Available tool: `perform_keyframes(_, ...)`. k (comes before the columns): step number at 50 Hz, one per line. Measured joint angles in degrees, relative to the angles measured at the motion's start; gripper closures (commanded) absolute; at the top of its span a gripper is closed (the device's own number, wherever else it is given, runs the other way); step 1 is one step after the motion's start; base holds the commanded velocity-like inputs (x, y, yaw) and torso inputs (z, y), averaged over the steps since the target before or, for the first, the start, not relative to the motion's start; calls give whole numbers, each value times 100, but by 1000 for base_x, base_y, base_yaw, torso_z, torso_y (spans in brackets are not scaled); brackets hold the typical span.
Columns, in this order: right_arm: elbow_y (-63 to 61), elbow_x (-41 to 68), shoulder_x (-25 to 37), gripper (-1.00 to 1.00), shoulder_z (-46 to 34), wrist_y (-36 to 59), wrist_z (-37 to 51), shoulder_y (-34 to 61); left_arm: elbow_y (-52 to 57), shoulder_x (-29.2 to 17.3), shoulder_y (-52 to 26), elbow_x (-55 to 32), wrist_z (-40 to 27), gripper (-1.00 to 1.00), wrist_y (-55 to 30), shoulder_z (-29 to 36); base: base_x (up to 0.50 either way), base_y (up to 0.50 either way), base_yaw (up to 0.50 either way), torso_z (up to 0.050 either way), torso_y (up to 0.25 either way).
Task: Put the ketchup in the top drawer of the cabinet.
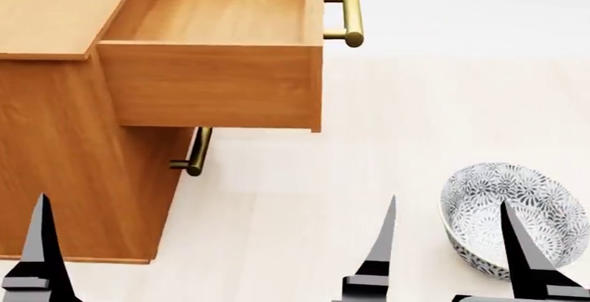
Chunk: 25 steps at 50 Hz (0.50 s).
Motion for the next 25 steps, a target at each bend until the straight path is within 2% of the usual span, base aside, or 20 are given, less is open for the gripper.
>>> perform_keyframes(16, -53, 190, 74, -100, 98, -76, -6, -19, 5, -58, -12, -70, -64, -100, -6, 0, 0, 31, 0, 0, 0)
perform_keyframes(25, -175, 417, 398, -100, 659, -73, -137, -214, -36, -84, -34, -113, -90, -100, 20, -11, 0, 0, 0, 0, 0)
